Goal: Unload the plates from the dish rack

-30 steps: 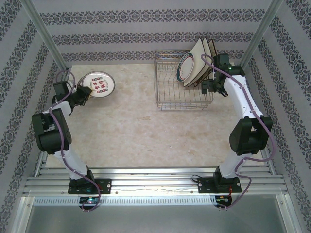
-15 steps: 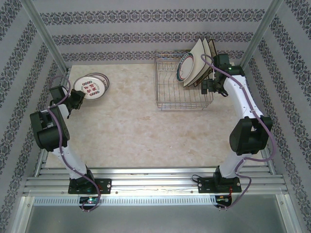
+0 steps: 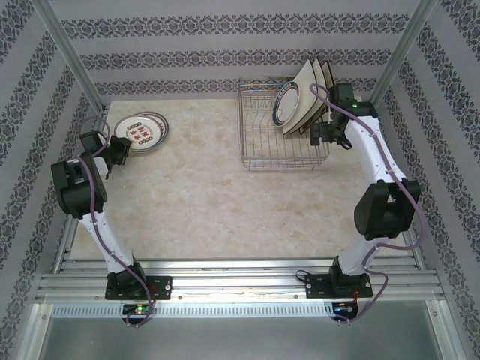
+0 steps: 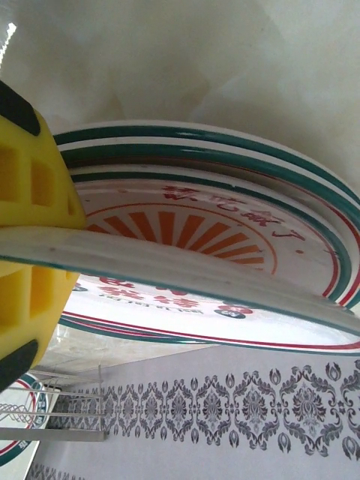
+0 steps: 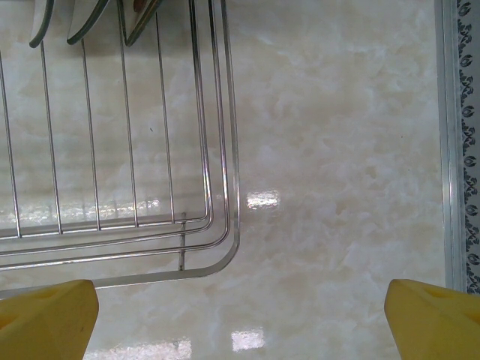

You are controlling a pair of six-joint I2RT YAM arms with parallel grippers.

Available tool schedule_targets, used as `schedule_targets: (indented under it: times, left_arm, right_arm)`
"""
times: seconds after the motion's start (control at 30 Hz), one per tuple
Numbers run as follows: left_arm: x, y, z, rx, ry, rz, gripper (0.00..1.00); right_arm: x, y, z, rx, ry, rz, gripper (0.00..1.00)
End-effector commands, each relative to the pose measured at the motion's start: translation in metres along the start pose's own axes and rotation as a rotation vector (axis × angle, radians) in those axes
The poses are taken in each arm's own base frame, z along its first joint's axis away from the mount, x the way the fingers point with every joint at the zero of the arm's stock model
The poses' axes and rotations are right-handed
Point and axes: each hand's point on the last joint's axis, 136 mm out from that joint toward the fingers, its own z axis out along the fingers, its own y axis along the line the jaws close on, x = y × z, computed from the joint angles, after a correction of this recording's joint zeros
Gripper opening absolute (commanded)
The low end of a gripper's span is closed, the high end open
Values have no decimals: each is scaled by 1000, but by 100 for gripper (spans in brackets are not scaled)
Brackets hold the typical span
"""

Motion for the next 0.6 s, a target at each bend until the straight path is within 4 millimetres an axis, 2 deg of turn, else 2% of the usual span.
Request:
schedule_targets:
  times: [0.0,0.23,0.43,0.57]
  left_arm:
    - [-13,-17,3,62,-7,39,2]
    - [-12,-16,3,9,27,72,17]
    - [-6,-7,-1,-85,57,113,34]
    - [-2,-4,-7,-151,88,156,39]
  right_arm:
    - [6,4,-4,1,15,-17,98]
    - [2,9,-2,-1,15,-28,98]
    - [2,10,-1,-3,14,-29,98]
    - [2,11,-1,-8,10,-29,98]
